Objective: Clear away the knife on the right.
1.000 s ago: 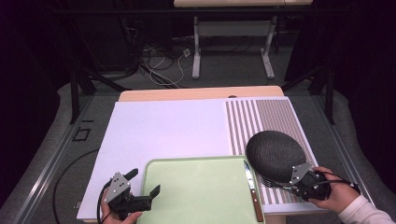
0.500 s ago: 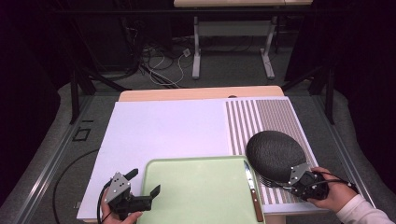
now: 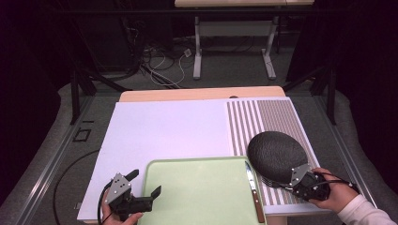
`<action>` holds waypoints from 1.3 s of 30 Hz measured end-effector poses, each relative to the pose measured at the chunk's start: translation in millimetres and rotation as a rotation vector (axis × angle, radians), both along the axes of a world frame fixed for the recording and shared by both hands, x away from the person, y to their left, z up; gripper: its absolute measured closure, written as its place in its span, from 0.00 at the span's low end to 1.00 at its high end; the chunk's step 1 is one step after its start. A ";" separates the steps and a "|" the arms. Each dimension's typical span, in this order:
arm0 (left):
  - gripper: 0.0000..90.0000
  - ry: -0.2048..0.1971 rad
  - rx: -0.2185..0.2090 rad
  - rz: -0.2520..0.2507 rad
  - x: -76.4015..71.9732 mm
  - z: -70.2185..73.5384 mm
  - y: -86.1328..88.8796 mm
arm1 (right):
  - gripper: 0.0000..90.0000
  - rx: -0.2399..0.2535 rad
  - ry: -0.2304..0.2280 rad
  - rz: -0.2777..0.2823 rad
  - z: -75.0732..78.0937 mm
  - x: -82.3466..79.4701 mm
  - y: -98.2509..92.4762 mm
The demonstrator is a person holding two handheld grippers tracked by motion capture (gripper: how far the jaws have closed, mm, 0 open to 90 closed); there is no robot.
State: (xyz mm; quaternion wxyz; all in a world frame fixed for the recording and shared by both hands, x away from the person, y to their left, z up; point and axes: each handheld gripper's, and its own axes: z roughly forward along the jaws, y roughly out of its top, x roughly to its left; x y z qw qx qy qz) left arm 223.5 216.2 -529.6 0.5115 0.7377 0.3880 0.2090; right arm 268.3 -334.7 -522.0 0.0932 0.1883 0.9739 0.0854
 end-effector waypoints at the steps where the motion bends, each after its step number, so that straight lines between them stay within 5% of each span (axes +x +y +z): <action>1: 0.01 0.000 0.000 0.000 0.1 0.0 0.0 | 0.85 0.010 -0.008 -0.002 -1.0 -0.5 0.0; 31: 0.01 0.000 -0.001 0.005 0.8 -0.3 0.4 | 0.86 0.090 -0.064 0.008 10.7 -19.1 1.1; 33: 0.01 -0.001 -0.002 0.005 0.7 -0.2 0.7 | 0.86 0.042 -0.080 0.010 14.7 -20.1 2.2; 36: 0.01 -0.001 -0.001 0.004 0.9 -0.3 1.0 | 0.86 0.122 -0.064 0.011 13.9 -20.8 2.2; 39: 0.01 -0.001 -0.001 0.004 0.7 -0.3 0.6 | 0.86 0.137 -0.066 0.011 16.6 -22.0 3.1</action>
